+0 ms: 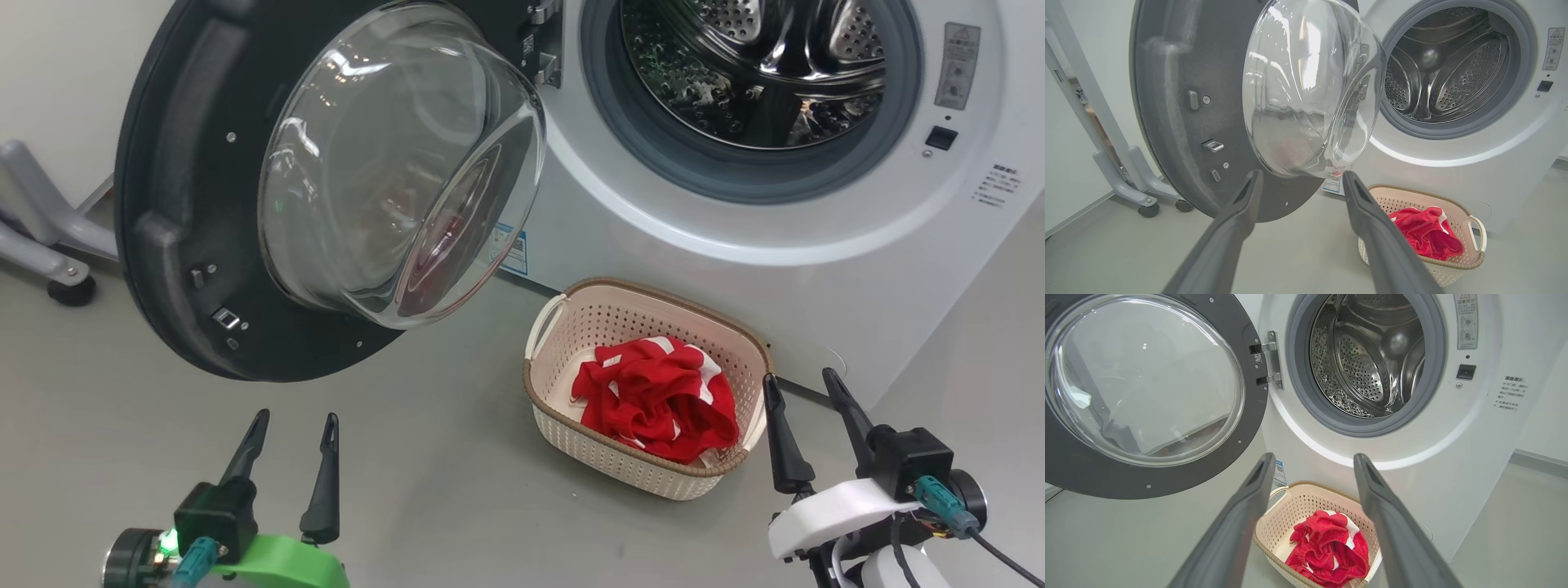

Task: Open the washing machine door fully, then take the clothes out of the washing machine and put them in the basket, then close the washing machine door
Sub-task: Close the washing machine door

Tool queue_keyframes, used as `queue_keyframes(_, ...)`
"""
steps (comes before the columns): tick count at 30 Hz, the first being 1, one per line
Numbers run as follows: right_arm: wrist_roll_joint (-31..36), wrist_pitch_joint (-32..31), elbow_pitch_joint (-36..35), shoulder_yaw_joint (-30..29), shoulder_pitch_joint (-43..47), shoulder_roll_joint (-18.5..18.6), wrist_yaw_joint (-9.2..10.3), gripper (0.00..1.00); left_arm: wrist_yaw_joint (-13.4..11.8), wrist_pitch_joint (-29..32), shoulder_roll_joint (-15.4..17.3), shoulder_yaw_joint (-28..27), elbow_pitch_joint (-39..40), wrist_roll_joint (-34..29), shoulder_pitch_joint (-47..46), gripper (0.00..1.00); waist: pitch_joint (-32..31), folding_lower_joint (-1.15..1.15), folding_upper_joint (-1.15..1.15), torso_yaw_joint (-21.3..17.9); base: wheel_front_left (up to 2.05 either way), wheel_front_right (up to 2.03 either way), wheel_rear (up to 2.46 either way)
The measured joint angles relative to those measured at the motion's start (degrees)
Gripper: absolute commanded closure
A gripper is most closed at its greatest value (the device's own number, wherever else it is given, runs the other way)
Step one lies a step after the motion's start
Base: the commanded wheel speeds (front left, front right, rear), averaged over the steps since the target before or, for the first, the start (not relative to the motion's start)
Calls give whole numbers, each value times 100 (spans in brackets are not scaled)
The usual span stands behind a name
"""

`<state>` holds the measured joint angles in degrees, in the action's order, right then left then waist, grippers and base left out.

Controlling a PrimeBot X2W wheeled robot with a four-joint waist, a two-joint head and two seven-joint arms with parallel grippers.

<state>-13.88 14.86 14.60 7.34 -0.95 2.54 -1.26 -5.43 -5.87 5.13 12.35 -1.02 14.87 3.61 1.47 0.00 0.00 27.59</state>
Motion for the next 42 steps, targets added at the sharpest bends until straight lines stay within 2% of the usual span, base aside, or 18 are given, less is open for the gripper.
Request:
queue_keyframes(6, 27, 0, 63, 146, 1, -15, -46, 0, -7, 0, 24, -138, 7, 14, 16, 0, -86, 0, 0, 193, 0, 0, 0)
queue_keyframes(19, 27, 0, 109, 189, 0, -14, -46, 0, -8, -26, 23, -152, 44, 36, 23, 0, -70, 0, 0, 221, 0, 0, 0)
queue_keyframes(20, 27, 0, 111, 192, -1, -14, -46, 0, -8, -26, 23, -155, 47, 48, 23, 3, -68, 0, 0, 222, 0, 0, 0)
queue_keyframes(21, 27, 0, 113, 194, -1, -14, -46, 0, -8, -29, 23, -157, 51, 59, 23, 20, -67, 0, 0, 222, 0, 0, 0)
queue_keyframes(22, 27, 0, 115, 196, -2, -14, -46, 0, -8, -33, 23, -157, 55, 66, 24, 54, -66, 0, 0, 223, 0, 0, 0)
queue_keyframes(23, 27, 0, 116, 197, -3, -14, -46, 0, -8, -33, 23, -157, 58, 67, 24, 64, -64, 0, 0, 223, 0, 0, 0)
queue_keyframes(25, 27, 0, 118, 200, -4, -14, -46, 0, -8, -35, 23, -158, 64, 67, 24, 100, -62, 0, 0, 224, 0, 0, 0)
queue_keyframes(30, 26, 0, 126, 207, -5, -14, -46, 0, -8, -76, 23, -160, 91, 135, 25, 100, -53, 0, 0, 225, 0, 0, 0)
queue_keyframes(34, 26, 0, 148, 205, -5, -14, -46, 0, 66, -77, -45, -215, 147, 539, 26, 100, -47, 0, 0, 225, 0, 0, 0)
queue_keyframes(39, 26, 0, 147, 204, -6, -14, -42, 0, 304, -153, -154, -368, 366, 1298, 22, 100, -28, 0, 0, 230, 0, 0, 0)
queue_keyframes(42, 26, 0, 146, 200, -14, -14, -38, 0, 467, -245, -235, -577, 537, 2019, 10, 100, 10, 0, 0, 240, 0, 0, 0)
